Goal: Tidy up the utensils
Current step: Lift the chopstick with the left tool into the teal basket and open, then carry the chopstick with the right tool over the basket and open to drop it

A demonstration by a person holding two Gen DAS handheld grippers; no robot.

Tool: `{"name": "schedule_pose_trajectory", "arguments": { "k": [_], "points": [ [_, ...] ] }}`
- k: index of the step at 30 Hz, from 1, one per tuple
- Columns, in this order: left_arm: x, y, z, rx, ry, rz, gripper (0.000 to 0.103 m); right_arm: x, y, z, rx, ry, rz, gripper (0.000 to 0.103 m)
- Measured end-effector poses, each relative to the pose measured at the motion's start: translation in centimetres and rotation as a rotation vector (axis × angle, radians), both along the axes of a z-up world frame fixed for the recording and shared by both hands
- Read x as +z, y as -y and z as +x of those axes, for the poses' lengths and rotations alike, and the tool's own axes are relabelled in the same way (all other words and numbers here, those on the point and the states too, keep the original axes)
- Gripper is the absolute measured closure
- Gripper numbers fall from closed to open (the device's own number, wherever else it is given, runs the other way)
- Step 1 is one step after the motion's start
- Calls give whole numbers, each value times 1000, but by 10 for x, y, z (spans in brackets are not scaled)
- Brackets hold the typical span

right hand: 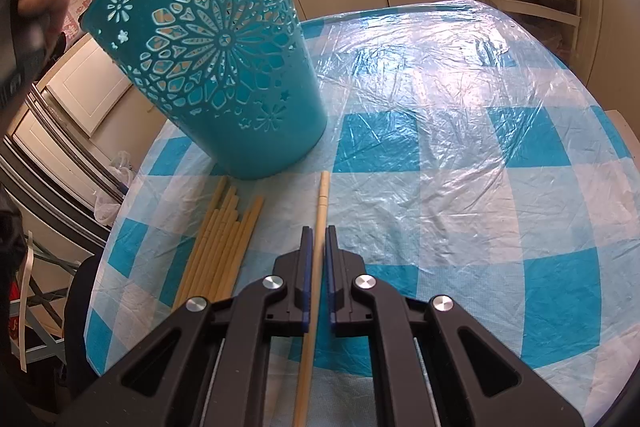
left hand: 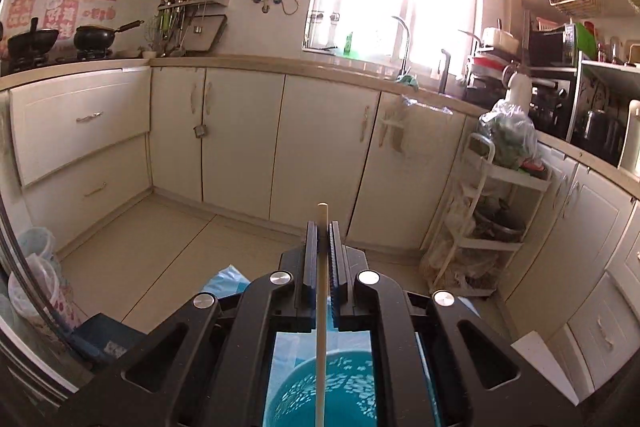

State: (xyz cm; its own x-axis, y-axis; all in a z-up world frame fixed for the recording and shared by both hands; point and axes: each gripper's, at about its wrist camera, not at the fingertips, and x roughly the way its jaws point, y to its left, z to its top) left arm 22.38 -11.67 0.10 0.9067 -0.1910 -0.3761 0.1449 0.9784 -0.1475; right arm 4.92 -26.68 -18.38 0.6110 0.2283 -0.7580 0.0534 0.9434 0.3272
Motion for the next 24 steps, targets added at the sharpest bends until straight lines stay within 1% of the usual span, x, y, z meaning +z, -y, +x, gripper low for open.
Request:
{"name": "schedule_pose_trajectory", "arguments": {
  "k": [3, 5, 6, 7, 8, 9, 10, 11, 13, 14, 15, 17, 18, 20, 24],
  "points": [
    [-18, 2, -2, -11, -49, 59, 98, 1, -3, 0, 8, 0, -23, 96],
    [-28, 2, -3, -21, -89, 96, 94, 1, -7, 0, 16, -1, -37, 94],
    [-32, 1, -4, -22, -112, 110, 87, 2, -8, 0, 25, 0, -41, 90],
    [-36, -4, -6, -22, -134, 117, 81, 2, -10, 0, 34, 2, -47, 87],
    [-39, -8, -10, -14, -144, 122, 65, 3, -13, 0, 40, 3, -54, 83],
    [-39, -14, -15, 3, -146, 125, 51, 3, -15, -1, 45, 4, -70, 82],
    [-38, -21, -20, 14, -141, 123, 48, 4, -17, -1, 49, 6, -87, 82],
    [-37, -28, -27, 19, -136, 120, 46, 4, -19, -1, 49, 6, -107, 84],
    [-33, -41, -40, 25, -142, 119, 42, 3, -23, -1, 42, 9, -172, 95],
    [-32, -48, -45, 32, -147, 114, 37, 4, -24, -1, 46, 12, -193, 97],
    [-33, -58, -53, 42, -153, 105, 33, 3, -25, -1, 48, 14, -200, 97],
    [-36, -71, -65, 50, -174, 91, 31, 4, -23, -2, 37, 7, -203, 97],
    [-37, -75, -69, 51, -185, 86, 30, 6, -20, -4, 27, 1, -183, 97],
    [-43, -87, -82, 50, -208, 75, 28, 15, -5, -11, -3, 12, -94, 97],
    [-62, -106, -106, 48, -254, 78, 24, 56, 16, -28, -40, 112, 17, 97]
  ]
}}
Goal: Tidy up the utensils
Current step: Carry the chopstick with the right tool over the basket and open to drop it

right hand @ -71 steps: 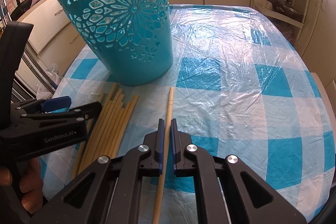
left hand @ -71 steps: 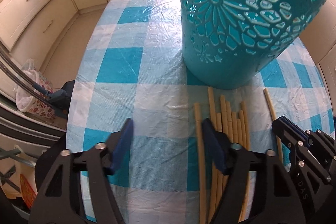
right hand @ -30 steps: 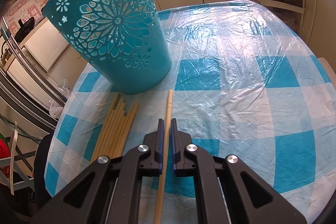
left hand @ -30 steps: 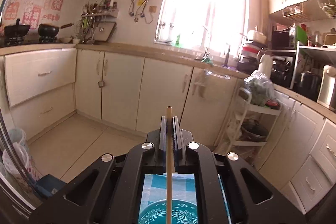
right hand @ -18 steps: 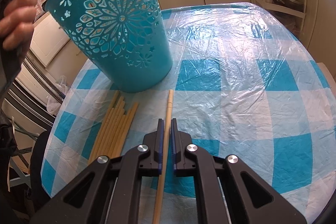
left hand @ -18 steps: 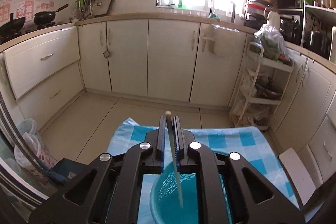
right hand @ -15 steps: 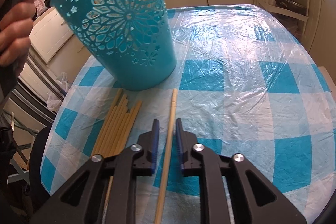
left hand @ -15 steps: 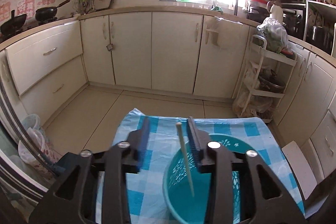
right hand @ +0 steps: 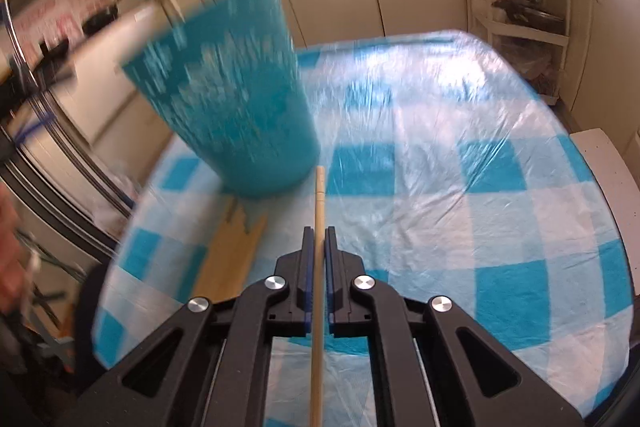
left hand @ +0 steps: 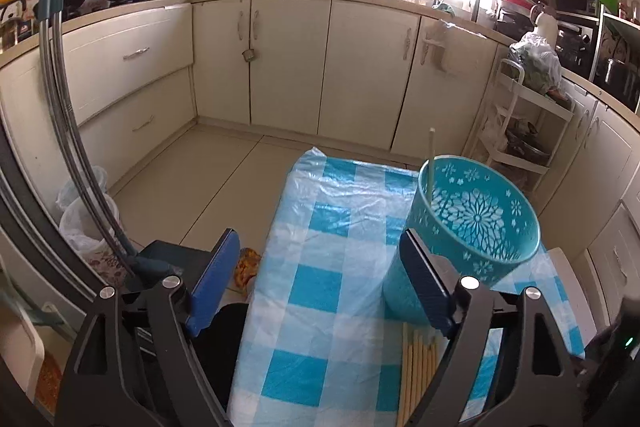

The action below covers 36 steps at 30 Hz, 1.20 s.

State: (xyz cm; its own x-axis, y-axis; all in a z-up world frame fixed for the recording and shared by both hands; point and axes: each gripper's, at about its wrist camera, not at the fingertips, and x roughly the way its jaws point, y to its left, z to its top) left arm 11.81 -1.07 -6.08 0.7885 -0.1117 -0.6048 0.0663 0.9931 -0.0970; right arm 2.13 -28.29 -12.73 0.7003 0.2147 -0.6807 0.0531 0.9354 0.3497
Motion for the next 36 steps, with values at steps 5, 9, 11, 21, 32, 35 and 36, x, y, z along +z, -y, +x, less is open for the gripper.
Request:
{"name": "schedule_pose_trajectory", "arguments": {
  "k": [5, 9, 11, 21, 32, 35, 36],
  "points": [
    [-22, -16, -17, 0, -73, -16, 24, 66, 12, -5, 0, 160, 119, 97],
    [-30, -19, -29, -10, -90, -21, 24, 118, 3, 15, 34, 308, 162, 97],
    [-29, -19, -33, -15, -97, -21, 24, 141, -3, 36, 35, 383, 172, 97],
    [-27, -25, -42, 2, -95, -43, 21, 138, -16, 125, -108, 490, 113, 97],
    [-34, -30, -38, 10, -126, -71, 20, 99, -27, 128, -59, 371, 17, 94],
    [-32, -29, -41, 11, -120, -68, 20, 105, -26, 115, -50, 386, 8, 85],
    [-32, -29, -41, 11, -120, -66, 20, 109, -24, 108, -47, 396, 10, 84]
  ]
}}
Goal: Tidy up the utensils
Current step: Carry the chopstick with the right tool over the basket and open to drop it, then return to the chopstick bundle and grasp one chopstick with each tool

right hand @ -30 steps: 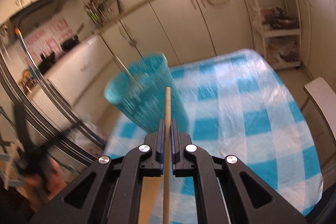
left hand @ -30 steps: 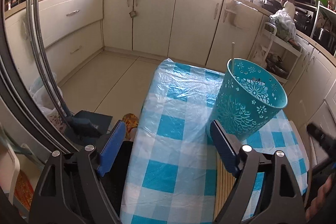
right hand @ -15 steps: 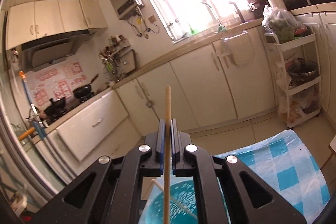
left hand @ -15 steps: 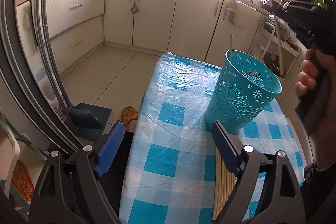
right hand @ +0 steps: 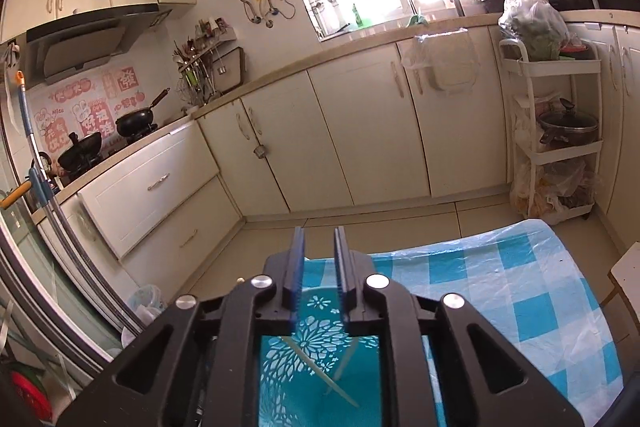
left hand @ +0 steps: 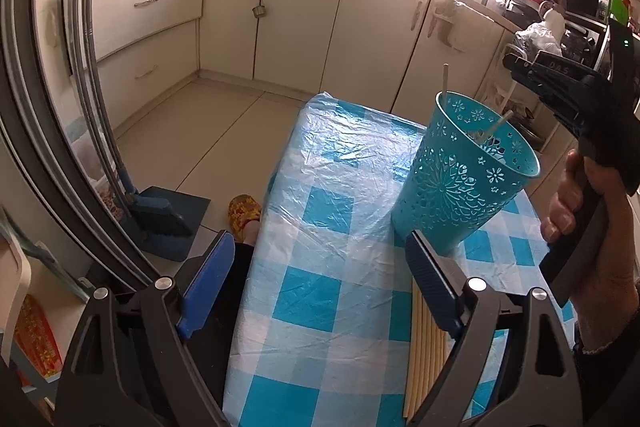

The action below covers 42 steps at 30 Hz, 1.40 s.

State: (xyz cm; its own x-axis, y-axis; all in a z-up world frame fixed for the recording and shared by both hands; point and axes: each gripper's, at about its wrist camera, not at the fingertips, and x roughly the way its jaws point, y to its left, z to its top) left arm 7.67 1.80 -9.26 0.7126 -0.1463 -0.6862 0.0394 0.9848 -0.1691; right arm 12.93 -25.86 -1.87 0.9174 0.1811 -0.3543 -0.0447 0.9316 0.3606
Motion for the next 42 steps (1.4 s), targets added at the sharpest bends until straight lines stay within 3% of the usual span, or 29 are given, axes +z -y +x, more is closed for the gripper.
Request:
{"name": "schedule_pose_trajectory", "arguments": {
  "k": [7, 11, 15, 21, 34, 36, 42],
  "points": [
    [-1, -2, -5, 6, -3, 8, 19, 13, 13, -80, -28, 51, 12, 71],
    [-11, -2, -5, 11, -34, 18, 18, -39, -5, -113, 7, -143, -54, 73],
    [-22, 0, -4, 6, -80, 16, 19, -116, -25, -104, 78, -402, -53, 90],
    [-25, 3, -8, -9, -85, 46, 18, -159, -47, -82, 94, -525, -108, 90],
    [-43, 20, -6, -64, -139, 81, 18, -162, -56, -78, 126, -508, -161, 91],
    [-44, 25, -5, -76, -145, 92, 18, -164, -52, -78, 123, -516, -172, 97],
    [-59, 52, 6, -148, -183, 148, 18, -163, -36, -80, 111, -535, -175, 98]
  ]
}}
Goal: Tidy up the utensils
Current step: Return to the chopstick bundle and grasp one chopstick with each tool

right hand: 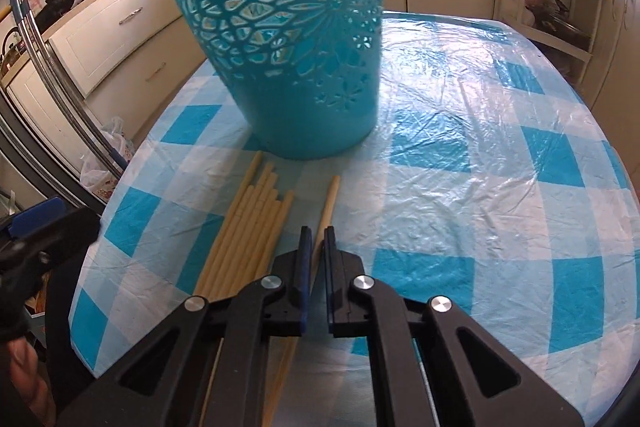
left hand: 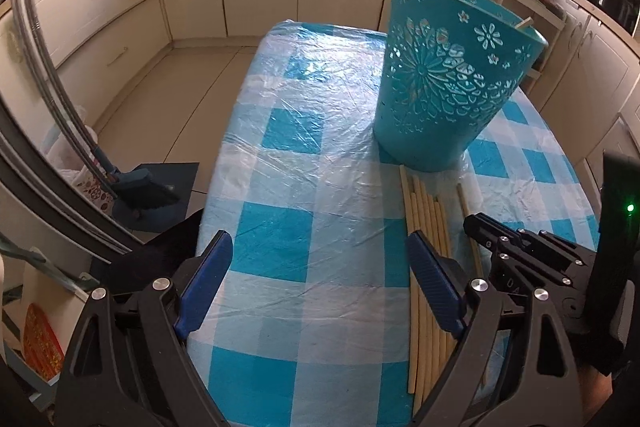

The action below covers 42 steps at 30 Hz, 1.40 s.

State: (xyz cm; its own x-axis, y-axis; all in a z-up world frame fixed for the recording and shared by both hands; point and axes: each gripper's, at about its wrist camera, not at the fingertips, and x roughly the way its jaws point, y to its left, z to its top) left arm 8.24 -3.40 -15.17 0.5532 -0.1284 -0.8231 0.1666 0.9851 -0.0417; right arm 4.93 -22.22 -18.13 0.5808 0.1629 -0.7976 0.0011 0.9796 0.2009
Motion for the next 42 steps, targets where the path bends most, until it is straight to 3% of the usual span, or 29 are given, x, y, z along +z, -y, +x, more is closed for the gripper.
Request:
{"name": "schedule_pose_trajectory", "arguments": {
  "k": [10, 23, 25, 28, 30, 33, 42],
  "points": [
    [-41, 44, 36, -71, -70, 90, 18, -2, 21, -7, -16, 1, 48, 98],
    [-48, 54, 52, -77, -80, 147, 20, -4, 29, -3, -25, 18, 101, 98],
    [-47, 57, 56, -89, -77, 145, 26, -4, 28, -2, -28, 23, 102, 98],
    [-43, 63, 63, -113, -84, 119, 49, -5, 29, -2, -30, 28, 103, 98],
    [-42, 67, 67, -135, -91, 99, 73, -6, 30, -1, -33, 29, 111, 98],
    [-40, 71, 70, -163, -101, 76, 96, -6, 33, 0, -37, 29, 130, 98],
    [-35, 47, 74, -152, -191, -19, 98, -8, 38, 0, -45, 30, 176, 98]
  ]
}}
